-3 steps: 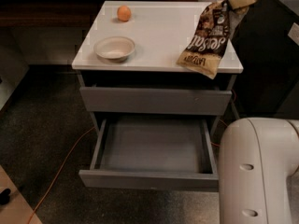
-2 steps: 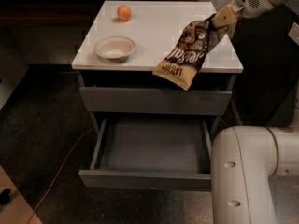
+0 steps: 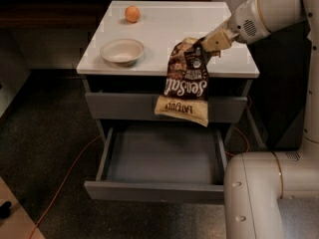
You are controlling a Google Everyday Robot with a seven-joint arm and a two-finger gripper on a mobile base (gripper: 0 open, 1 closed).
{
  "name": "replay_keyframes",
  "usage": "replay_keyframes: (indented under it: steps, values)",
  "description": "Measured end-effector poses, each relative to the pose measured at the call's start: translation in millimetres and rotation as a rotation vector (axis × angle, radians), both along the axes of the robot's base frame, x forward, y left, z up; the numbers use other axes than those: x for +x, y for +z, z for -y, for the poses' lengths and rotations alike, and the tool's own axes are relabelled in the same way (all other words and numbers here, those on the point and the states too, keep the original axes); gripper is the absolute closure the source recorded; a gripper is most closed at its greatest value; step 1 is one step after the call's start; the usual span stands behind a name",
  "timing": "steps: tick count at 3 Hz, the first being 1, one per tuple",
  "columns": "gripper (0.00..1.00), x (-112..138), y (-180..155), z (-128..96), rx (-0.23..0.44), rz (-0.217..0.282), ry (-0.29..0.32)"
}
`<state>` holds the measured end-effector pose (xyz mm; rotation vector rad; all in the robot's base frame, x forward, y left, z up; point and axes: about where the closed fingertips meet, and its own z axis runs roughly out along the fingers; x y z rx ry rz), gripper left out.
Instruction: Place brown chip bag into middle drawer
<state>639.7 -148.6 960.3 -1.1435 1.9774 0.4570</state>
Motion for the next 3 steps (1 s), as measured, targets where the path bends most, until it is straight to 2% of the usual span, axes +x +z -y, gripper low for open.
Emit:
replay_keyframes:
  steps: [1,2,3]
  values:
    - [1.00,-59.0,27.1,-33.4,0.011,0.083,0.126]
    - [1.00,-101.2,29.8,-57.6,-0.025,0.124,0.228]
    - [1.00,-118.2,14.4,-87.1,-0.116,0.167,0.296]
